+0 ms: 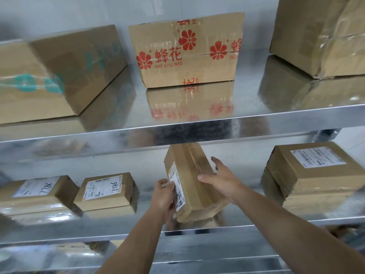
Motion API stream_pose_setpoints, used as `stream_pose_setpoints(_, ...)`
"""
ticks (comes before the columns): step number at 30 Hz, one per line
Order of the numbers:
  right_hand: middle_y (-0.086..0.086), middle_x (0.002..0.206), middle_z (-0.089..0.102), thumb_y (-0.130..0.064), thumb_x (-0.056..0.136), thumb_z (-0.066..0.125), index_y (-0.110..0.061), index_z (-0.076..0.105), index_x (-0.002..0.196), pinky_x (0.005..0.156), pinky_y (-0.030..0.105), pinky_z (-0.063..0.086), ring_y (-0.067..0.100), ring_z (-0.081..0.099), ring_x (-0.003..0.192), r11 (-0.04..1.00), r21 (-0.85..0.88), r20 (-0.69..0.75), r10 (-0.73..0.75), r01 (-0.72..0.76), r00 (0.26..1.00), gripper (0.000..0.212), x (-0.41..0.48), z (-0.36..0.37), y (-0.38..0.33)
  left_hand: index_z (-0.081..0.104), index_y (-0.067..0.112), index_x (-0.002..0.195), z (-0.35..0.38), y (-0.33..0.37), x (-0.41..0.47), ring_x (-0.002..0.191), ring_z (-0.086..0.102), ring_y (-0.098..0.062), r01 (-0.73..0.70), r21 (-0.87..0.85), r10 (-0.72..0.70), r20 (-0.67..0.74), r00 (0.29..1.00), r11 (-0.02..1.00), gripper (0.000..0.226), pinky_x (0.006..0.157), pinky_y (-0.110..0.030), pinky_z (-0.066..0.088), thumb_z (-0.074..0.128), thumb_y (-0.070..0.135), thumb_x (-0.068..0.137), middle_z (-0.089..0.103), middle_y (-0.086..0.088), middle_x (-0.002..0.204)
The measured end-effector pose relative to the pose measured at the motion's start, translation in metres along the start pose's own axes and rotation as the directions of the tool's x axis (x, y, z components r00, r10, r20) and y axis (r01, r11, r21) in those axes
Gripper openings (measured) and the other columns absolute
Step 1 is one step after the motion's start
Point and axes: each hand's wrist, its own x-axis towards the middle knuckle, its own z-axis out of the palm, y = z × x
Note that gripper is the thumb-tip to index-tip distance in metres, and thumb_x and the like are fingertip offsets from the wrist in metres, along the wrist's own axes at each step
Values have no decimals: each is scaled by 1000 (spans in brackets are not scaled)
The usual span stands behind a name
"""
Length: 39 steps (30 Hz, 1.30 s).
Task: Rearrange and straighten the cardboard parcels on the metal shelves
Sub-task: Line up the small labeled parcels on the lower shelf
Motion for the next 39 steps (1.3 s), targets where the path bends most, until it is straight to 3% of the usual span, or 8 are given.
stream_pose_setpoints(2,-3,148,46,-46,75,85,-31,28,159,111,49,46,27,55,132,998,38,4,45,-45,999,103,0,1,1,47,14,125,1,0,2,68,60,-15,-31,69,32,-21,999,997,19,47,-23,49,48,16,106,62,-6,93)
stream_pose_setpoints(6,4,121,72,-19,94,73,-18,63,130,101,46,55,23,71,106,984,168,69,45,-56,997,38,1,2,5,70,15,115,1,2,9,93,66,-21,-28,204,26,15,1000,979,30,78,-33,51,48,33,104,73,-6,103)
stream_pose_setpoints(9,-1,120,69,-9,98,66,-28,57,132,75,34,61,20,72,101,964,254,110,45,-72,993,40,-2,2,6,68,24,108,2,4,5,111,61,-17,28,229,-47,78,996,973,40,103,-43,42,43,55,103,70,5,114)
stream_pose_setpoints(13,3,113,73,-14,97,68,-41,48,143,70,34,61,21,75,95,983,167,112,60,-78,992,57,0,6,11,68,18,115,4,1,9,101,70,-16,-25,231,-15,168,986,973,33,82,-30,54,61,45,98,75,-1,111)
stream_pose_setpoints(20,5,107,75,-16,101,64,-30,51,139,57,27,56,18,75,88,977,153,118,132,-150,984,43,-1,5,11,66,13,122,7,-2,18,100,73,-23,-46,326,-1,145,989,944,29,99,-45,55,64,30,98,76,-4,109)
stream_pose_setpoints(28,2,113,71,-25,100,62,-32,55,121,92,48,59,24,71,100,991,-45,47,128,-126,991,23,8,14,10,67,18,117,13,-4,23,102,69,-26,-44,414,10,86,996,909,24,101,-48,53,60,33,100,73,-3,110)
stream_pose_setpoints(35,3,113,71,-22,104,58,-30,55,121,92,45,59,24,70,103,992,-2,60,127,-127,990,19,6,13,10,66,17,118,11,1,13,99,68,-20,-66,399,38,79,996,915,27,96,-40,55,62,36,99,72,1,108)
stream_pose_setpoints(39,5,120,69,-18,106,55,-22,54,136,98,49,56,26,68,109,980,104,76,160,-168,984,31,4,2,16,69,25,111,4,-1,-2,97,62,-6,-18,189,-8,135,991,982,26,88,-37,42,50,42,105,69,9,108)
